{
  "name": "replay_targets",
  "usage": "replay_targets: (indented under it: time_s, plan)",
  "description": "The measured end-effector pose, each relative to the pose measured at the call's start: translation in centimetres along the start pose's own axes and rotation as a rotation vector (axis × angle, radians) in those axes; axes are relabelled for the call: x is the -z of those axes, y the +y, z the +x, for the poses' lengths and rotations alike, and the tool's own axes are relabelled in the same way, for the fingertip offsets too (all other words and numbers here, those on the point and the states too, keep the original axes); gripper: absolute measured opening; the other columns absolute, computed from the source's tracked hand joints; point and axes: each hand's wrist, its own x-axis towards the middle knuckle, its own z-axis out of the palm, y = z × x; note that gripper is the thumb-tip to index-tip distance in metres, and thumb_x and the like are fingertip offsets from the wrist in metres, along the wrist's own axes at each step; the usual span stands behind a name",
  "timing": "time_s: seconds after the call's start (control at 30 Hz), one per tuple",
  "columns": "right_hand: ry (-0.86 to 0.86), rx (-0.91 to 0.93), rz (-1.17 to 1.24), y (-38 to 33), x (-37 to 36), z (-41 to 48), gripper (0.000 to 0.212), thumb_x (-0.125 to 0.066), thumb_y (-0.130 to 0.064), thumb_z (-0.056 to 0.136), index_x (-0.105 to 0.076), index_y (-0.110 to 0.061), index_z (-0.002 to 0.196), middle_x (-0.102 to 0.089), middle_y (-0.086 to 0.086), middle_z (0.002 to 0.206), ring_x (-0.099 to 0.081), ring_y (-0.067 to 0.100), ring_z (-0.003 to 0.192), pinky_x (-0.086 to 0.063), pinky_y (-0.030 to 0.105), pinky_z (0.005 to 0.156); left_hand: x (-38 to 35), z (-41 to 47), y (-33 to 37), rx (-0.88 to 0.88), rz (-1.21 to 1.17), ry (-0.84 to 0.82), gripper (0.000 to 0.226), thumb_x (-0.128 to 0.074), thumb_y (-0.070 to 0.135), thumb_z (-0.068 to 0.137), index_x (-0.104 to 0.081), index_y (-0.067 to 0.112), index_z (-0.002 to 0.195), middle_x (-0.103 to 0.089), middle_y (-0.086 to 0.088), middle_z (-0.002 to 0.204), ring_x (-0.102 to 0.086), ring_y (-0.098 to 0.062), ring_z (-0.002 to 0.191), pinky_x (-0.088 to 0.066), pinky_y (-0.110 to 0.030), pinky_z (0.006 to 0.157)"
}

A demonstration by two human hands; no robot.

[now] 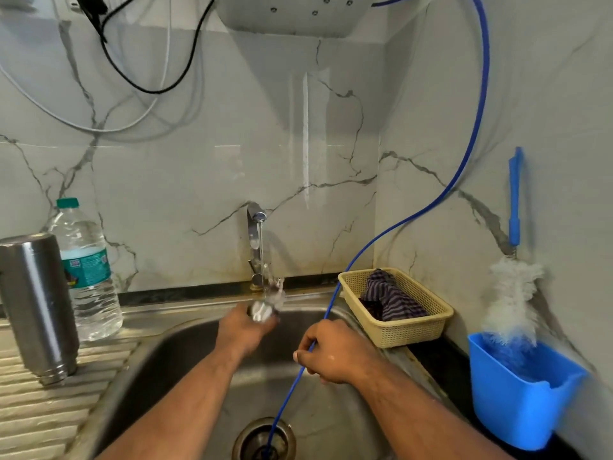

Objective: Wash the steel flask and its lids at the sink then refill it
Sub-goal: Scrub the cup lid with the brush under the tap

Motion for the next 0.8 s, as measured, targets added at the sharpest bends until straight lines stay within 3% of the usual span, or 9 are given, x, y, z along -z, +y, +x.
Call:
replay_targets:
  time_s: [0.07,0.13,0.23,0.33,0.47,0.53,0.67,0.8]
  plan:
    - [-0.004,-0.002,-0.036,-0.2,-0.2,0.0,0.022,-0.067,-0.044,0.095,-0.074,-0.024,0.097,-0.076,-0.003,0.087,-0.074,0.013,0.073,-0.062,0.036,0.080,-0.4,-1.2,-0.4,0.171,0.252,-0.185,0.028,-0.083,0.031,0.080,-0.070,0.012,0.098,-0.075,-0.007,0.088,-0.072,-0.018,0.077,-0.063,-0.032,0.067]
    - [0.055,0.014,-0.076,-0.4,0.1,0.0,0.023,-0.066,-0.045,0.095,-0.075,-0.025,0.101,-0.076,-0.003,0.095,-0.072,0.015,0.084,-0.060,0.035,0.081,-0.3,-1.8,-0.3,0.199,0.301,-0.239,0.039,-0.084,0.034,0.078,-0.065,0.010,0.103,-0.074,-0.008,0.090,-0.071,-0.019,0.076,-0.064,-0.033,0.064]
    - [0.203,0.062,-0.101,-0.8,0.8,-0.5,0.027,-0.060,-0.046,0.096,-0.075,-0.028,0.108,-0.075,-0.004,0.104,-0.067,0.017,0.100,-0.056,0.034,0.084,0.7,-2.3,1.3,0.049,0.266,-0.175,0.060,-0.087,0.041,0.074,-0.054,0.018,0.118,-0.069,-0.007,0.111,-0.066,-0.021,0.095,-0.054,-0.029,0.077]
    - [0.302,0.071,-0.105,-1.2,1.6,-1.7,0.031,-0.054,-0.047,0.098,-0.073,-0.028,0.113,-0.075,-0.002,0.108,-0.067,0.022,0.104,-0.056,0.036,0.085,1.7,-4.6,2.9,-0.045,0.354,-0.179,0.058,-0.082,0.039,0.076,-0.060,0.019,0.126,-0.069,-0.003,0.121,-0.062,-0.016,0.102,-0.048,-0.022,0.083]
    - [0.319,0.082,-0.252,-2.2,3.7,-3.6,0.032,-0.051,-0.040,0.101,-0.073,-0.021,0.112,-0.072,0.009,0.112,-0.066,0.033,0.106,-0.052,0.040,0.082,2.4,-8.3,3.0,-0.227,0.245,-0.195,0.051,-0.087,0.044,0.068,-0.061,0.036,0.112,-0.068,0.009,0.105,-0.059,-0.013,0.099,-0.046,-0.024,0.080]
    - [0.295,0.119,-0.320,-3.2,6.2,-4.5,0.028,-0.053,-0.037,0.100,-0.073,-0.020,0.110,-0.072,0.011,0.112,-0.066,0.035,0.107,-0.053,0.041,0.083,2.5,-9.6,2.9,-0.295,0.185,-0.209,0.051,-0.090,0.045,0.062,-0.062,0.044,0.105,-0.069,0.013,0.098,-0.061,-0.010,0.098,-0.047,-0.024,0.082]
    - [0.169,0.225,-0.631,-3.9,14.0,-6.8,0.025,-0.057,-0.031,0.098,-0.070,-0.032,0.119,-0.068,0.002,0.120,-0.063,0.025,0.111,-0.046,0.036,0.081,2.3,-11.0,3.8,-0.356,0.006,-0.261,0.052,-0.095,0.026,0.064,-0.057,0.048,0.091,-0.063,0.020,0.091,-0.056,0.003,0.083,-0.040,-0.009,0.069]
    - [-0.115,0.154,-1.123,-2.1,20.1,-9.1,0.034,-0.060,-0.027,0.099,-0.065,-0.027,0.133,-0.066,0.000,0.130,-0.059,0.025,0.122,-0.051,0.037,0.092,1.5,-11.4,4.3,-0.395,-0.034,-0.262,0.049,-0.095,0.035,0.065,-0.065,0.038,0.104,-0.068,0.016,0.097,-0.057,0.006,0.085,-0.039,-0.008,0.068]
